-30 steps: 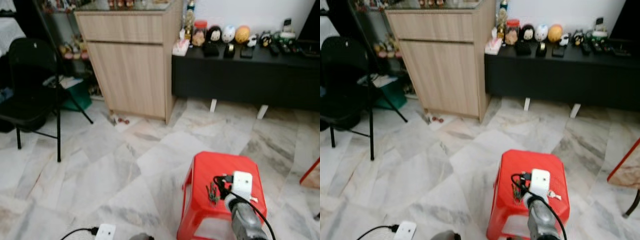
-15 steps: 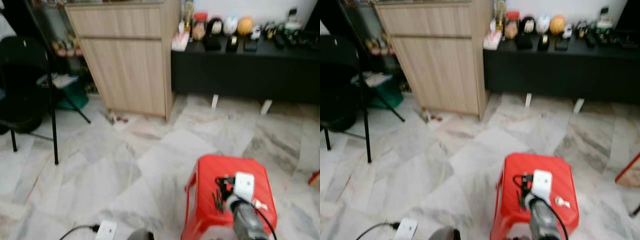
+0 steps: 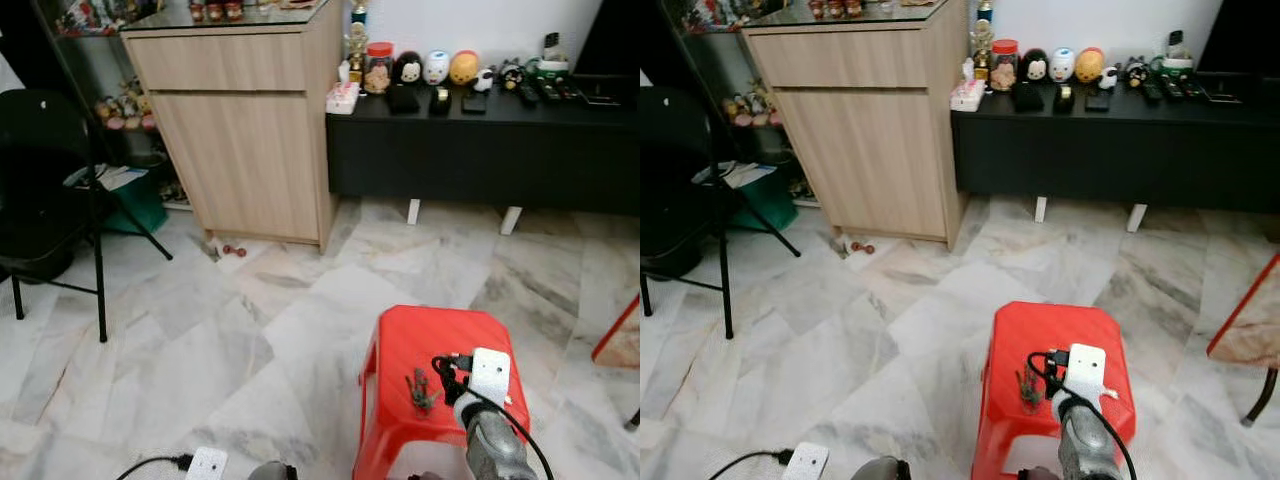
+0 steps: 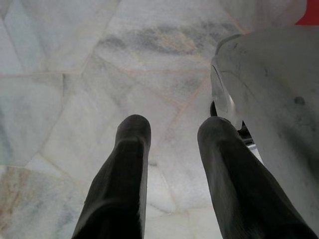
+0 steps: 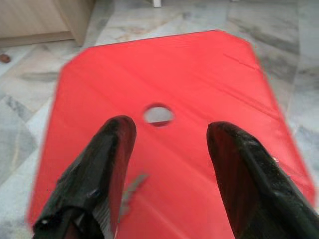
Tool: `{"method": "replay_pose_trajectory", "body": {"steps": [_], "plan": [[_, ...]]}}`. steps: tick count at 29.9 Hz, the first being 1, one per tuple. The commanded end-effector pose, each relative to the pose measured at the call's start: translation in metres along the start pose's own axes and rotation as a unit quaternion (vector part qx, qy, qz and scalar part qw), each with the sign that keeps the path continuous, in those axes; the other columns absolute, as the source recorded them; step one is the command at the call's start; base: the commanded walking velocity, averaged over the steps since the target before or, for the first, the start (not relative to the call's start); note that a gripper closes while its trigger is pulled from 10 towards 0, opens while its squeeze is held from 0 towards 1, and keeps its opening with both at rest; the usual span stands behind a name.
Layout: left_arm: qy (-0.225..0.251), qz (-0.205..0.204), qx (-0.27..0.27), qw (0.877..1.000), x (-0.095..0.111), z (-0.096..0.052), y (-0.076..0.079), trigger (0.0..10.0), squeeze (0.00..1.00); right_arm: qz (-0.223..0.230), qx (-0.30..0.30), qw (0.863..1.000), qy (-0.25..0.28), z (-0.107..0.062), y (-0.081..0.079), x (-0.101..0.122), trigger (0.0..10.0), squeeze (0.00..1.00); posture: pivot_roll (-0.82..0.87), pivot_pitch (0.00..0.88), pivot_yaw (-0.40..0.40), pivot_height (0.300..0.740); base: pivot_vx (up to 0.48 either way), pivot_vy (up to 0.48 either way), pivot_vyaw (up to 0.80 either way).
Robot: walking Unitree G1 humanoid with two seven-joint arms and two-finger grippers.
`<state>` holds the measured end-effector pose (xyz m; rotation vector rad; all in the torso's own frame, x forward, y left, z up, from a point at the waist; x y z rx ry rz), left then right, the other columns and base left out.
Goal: Hang keys on a hook
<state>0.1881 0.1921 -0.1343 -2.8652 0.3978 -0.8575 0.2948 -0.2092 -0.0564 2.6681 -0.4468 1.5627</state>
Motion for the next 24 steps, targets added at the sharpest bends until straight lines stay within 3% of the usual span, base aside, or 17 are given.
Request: {"method": "replay_pose_trajectory", "body": {"steps": [1,16,21,23,24], "plan": [[-0.004,0.008,-0.041,0.999,-0.001,0.0,0.028,10.0,0.0,0.003,0.007,1.0,0.001,0.001,-0.007,0.001,10.0,0.0,0.03,0.0,0.01,0.645,0.0,0.0,0.0],[-0.004,0.008,-0.041,0.999,-0.002,-0.001,0.028,10.0,0.0,0.009,0.002,1.0,-0.003,0.002,-0.006,0.002,10.0,0.0,0.03,0.0,0.008,0.645,0.0,0.0,0.0],[-0.004,0.003,-0.041,0.999,-0.004,-0.001,0.027,10.0,0.0,0.01,0.001,1.0,-0.006,0.003,-0.006,0.002,10.0,0.0,0.04,0.0,0.004,0.645,0.0,0.0,-0.56],[-0.006,0.001,-0.038,0.999,-0.01,-0.003,0.02,10.0,0.0,0.007,0.001,1.0,-0.003,0.002,-0.006,0.003,10.0,0.0,0.04,0.0,0.003,0.645,0.0,0.0,0.0],[-0.011,-0.002,-0.032,0.999,-0.02,-0.005,0.007,10.0,0.0,0.009,-0.001,1.0,-0.002,0.002,-0.005,0.003,10.0,0.0,0.04,0.0,0.003,0.645,0.24,0.0,0.0]]}}
Point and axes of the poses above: a point about 5 cm out from each wrist's last joint towards the gripper, its own z axis pointing out of the wrist towards the gripper, its own x axis along the axis of the wrist's last joint, y = z × x, the point moved 5 cm from there along z, pointing out of the wrist towards the gripper, and after that the axes turned 4 degrees about z, right-handed, at the moved point
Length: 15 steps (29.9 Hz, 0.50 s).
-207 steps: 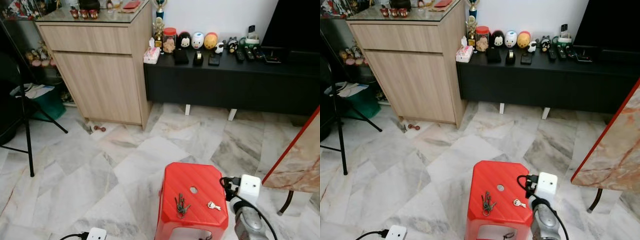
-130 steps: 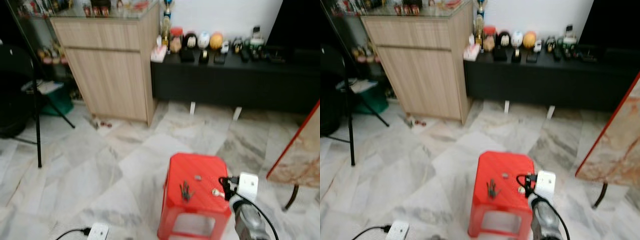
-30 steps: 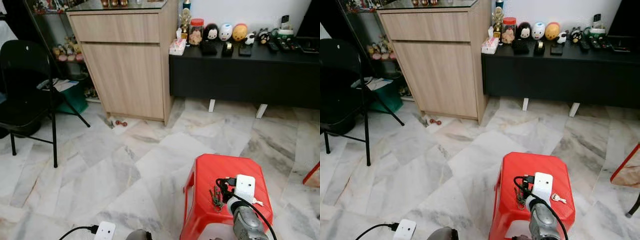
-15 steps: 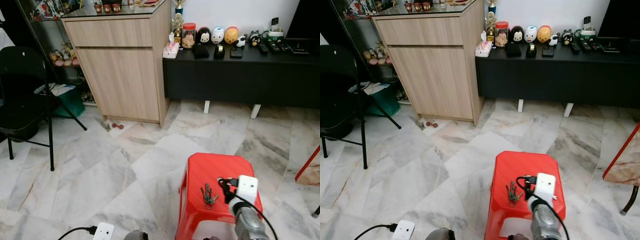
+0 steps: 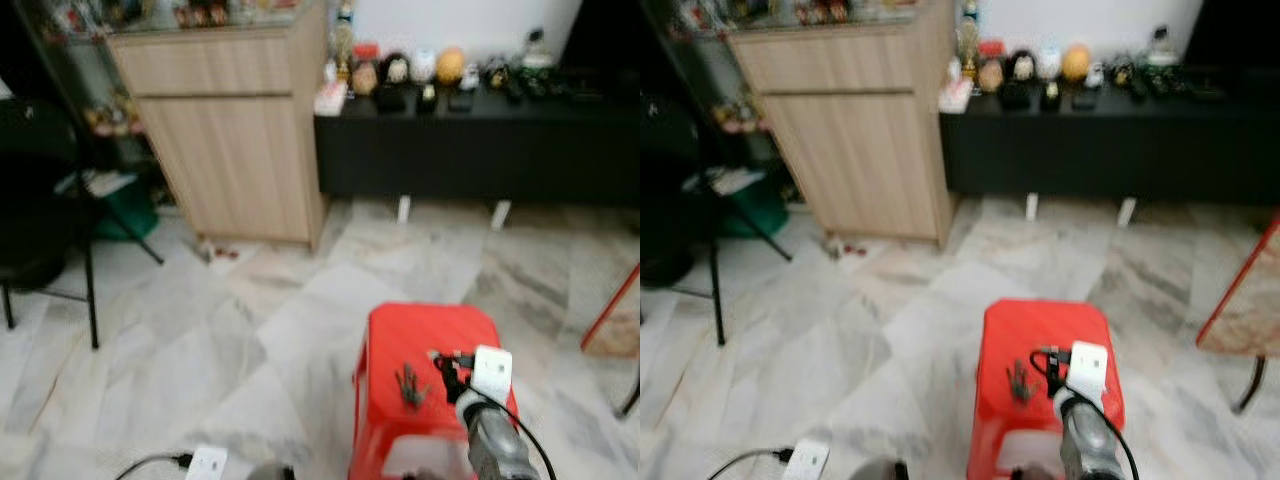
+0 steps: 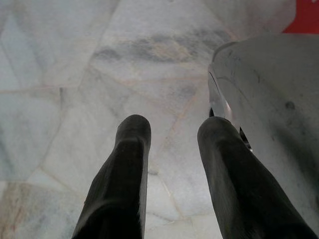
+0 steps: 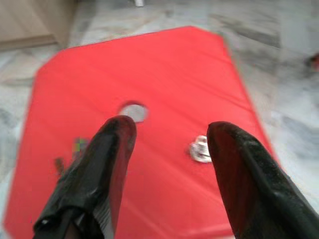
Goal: Hang keys on a hook
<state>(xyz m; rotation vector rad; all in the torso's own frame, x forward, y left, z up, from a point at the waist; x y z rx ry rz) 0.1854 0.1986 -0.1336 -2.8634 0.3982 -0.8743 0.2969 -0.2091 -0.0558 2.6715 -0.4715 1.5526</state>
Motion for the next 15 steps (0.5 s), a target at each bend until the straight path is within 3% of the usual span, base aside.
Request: {"method": "replay_pose_trajectory", "body": {"steps": [1,6,15], "plan": [[-0.018,-0.003,-0.029,0.999,-0.02,-0.005,0.008,10.0,0.0,0.003,0.002,1.0,0.001,0.001,-0.004,0.001,10.0,0.0,0.04,0.0,0.002,0.645,0.247,0.0,0.0],[-0.02,-0.007,-0.024,0.999,-0.026,-0.007,-0.002,10.0,0.0,0.002,0.001,1.0,0.005,0.001,-0.004,0.002,10.0,0.0,0.04,0.0,0.001,0.645,0.266,0.0,0.0],[-0.018,-0.01,-0.026,0.999,-0.025,-0.007,-0.002,10.0,0.0,0.005,0.0,1.0,0.009,0.001,-0.005,0.003,10.0,0.0,0.04,0.0,-0.001,0.645,0.306,0.0,0.0]]}}
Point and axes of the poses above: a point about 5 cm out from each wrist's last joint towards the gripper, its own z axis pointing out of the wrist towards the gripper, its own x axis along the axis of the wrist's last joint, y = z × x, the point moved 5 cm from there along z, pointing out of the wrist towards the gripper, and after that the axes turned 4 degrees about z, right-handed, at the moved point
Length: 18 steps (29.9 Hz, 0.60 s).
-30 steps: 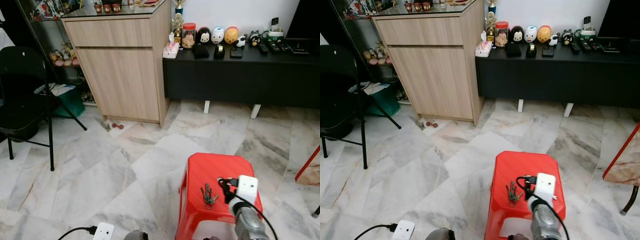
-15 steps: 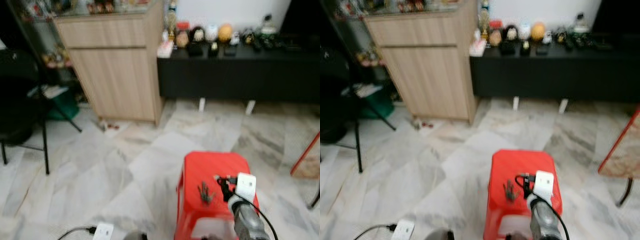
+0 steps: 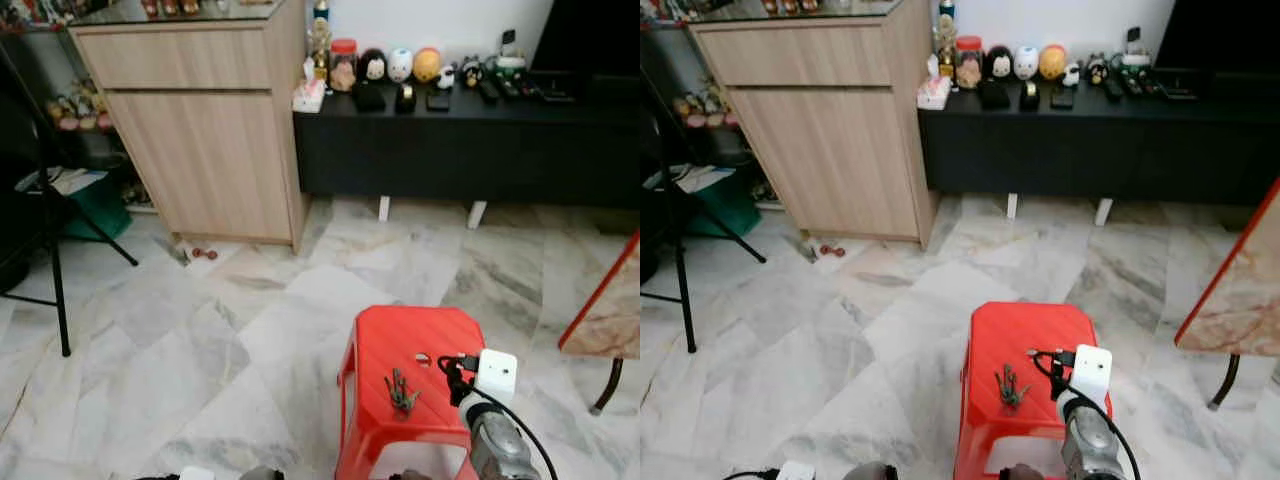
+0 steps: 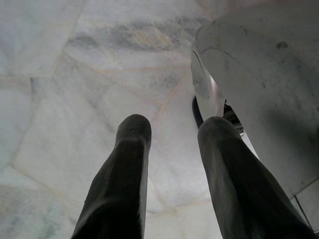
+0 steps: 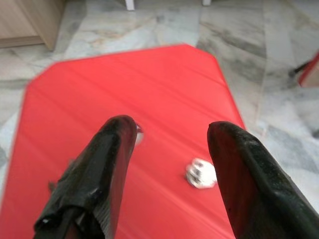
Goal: Hang keys on a hook
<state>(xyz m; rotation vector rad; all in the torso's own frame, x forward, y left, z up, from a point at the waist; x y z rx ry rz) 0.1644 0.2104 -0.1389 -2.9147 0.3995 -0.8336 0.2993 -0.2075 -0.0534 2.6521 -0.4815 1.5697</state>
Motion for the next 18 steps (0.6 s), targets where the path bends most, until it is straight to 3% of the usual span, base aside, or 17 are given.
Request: {"method": "replay_pose_trajectory", "body": {"steps": [1,4,7,18], "plan": [[-0.003,-0.005,-0.006,1.0,-0.0018,0.0,0.0036,10.0,0.0,0.005,0.003,1.0,0.0,0.0002,-0.0027,0.0002,10.0,0.0,0.04,0.0,0.0,0.645,0.334,0.0,0.0],[-0.004,-0.005,-0.007,1.0,-0.0021,0.0,0.0043,10.0,0.0,0.005,0.003,1.0,-0.002,0.0001,-0.0028,-0.0005,10.0,0.0,0.04,0.0,0.0,0.645,0.334,0.0,-0.59],[-0.006,-0.007,-0.007,1.0,-0.0029,0.0,0.0045,10.0,0.0,0.005,0.003,1.0,0.002,-0.0001,-0.0033,0.0001,10.0,0.0,0.04,0.0,-0.001,0.645,0.303,0.0,0.0],[-0.009,-0.004,-0.011,1.0,-0.0041,0.0,0.0066,10.0,0.0,-0.003,0.005,1.0,0.0,-0.0014,-0.0023,-0.0026,10.0,0.0,0.04,0.0,0.005,0.645,0.0,0.0,0.0]]}}
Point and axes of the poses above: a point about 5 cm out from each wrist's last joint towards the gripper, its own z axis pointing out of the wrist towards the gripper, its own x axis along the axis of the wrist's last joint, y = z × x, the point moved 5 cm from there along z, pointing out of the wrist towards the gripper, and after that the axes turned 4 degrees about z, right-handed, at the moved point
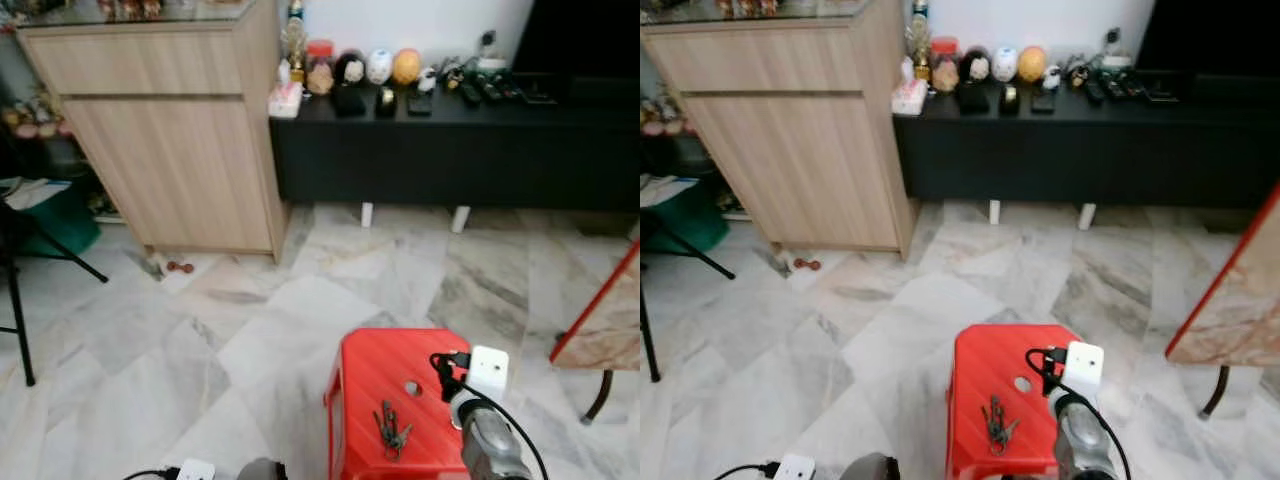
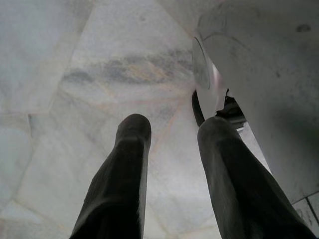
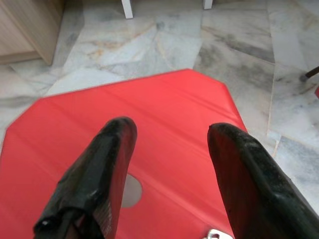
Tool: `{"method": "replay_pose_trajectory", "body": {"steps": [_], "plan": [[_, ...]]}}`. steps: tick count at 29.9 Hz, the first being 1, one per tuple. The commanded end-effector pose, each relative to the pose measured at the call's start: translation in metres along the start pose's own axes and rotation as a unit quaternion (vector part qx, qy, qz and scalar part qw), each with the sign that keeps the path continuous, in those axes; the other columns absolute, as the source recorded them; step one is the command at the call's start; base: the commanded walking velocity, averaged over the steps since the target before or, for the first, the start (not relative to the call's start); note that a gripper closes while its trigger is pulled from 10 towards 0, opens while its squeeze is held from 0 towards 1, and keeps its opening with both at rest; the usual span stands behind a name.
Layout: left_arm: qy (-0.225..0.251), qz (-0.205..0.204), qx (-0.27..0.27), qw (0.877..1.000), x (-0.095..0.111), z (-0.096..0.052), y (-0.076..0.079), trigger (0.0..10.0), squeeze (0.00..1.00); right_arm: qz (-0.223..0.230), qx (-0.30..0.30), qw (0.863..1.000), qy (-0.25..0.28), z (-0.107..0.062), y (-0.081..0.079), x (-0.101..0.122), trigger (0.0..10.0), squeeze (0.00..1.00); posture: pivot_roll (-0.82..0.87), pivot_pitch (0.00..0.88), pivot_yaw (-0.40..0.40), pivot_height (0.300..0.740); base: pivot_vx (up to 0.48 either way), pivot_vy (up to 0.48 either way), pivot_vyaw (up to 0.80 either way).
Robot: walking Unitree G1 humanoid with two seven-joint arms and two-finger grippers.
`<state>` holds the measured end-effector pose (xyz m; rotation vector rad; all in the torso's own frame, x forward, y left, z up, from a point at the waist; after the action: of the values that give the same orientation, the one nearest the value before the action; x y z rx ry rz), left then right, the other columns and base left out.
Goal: Hang keys on a hook
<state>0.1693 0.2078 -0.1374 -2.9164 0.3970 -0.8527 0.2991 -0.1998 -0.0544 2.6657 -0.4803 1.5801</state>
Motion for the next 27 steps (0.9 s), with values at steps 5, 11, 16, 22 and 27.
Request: {"method": "replay_pose_trajectory", "body": {"steps": [5,11,16,22,27], "plan": [[-0.016,-0.001,-0.01,1.0,-0.009,-0.001,0.006,10.0,0.0,-0.024,-0.003,1.0,0.0,-0.001,0.013,0.001,10.0,0.0,0.03,0.0,0.004,0.645,0.0,0.0,0.0],[-0.014,0.002,-0.013,1.0,-0.007,-0.001,0.007,10.0,0.0,-0.146,0.034,0.989,-0.006,0.0,0.025,0.01,10.0,0.0,0.03,0.0,-0.001,0.645,0.0,0.0,0.0],[-0.014,0.0,-0.014,1.0,-0.008,-0.001,0.007,10.0,0.0,-0.161,0.047,0.986,0.006,0.006,0.028,0.028,10.0,0.0,0.02,0.0,-0.004,0.645,0.0,0.0,0.0],[-0.016,-0.001,-0.015,1.0,-0.011,-0.002,0.007,10.0,0.0,-0.087,0.067,0.993,0.053,0.007,0.002,0.039,10.0,0.0,0.03,0.019,0.001,0.645,0.0,0.0,0.0],[-0.022,-0.002,-0.017,1.0,-0.019,-0.004,0.008,10.0,0.0,-0.064,0.082,0.994,0.043,0.004,-0.017,0.024,10.0,0.0,0.03,0.026,0.003,0.645,0.0,0.0,0.0]]}}
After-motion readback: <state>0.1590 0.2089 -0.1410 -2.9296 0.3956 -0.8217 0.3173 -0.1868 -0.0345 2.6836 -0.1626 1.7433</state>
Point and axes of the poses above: a point about 5 cm out from each wrist's last joint towards the gripper, its own z axis pointing out of the wrist towards the gripper, its own x axis along the axis of the wrist's last joint, y = z × x, the point moved 5 cm from there along z, pointing out of the wrist towards the gripper, and after that the axes turned 4 degrees about z, right-handed, at the moved point
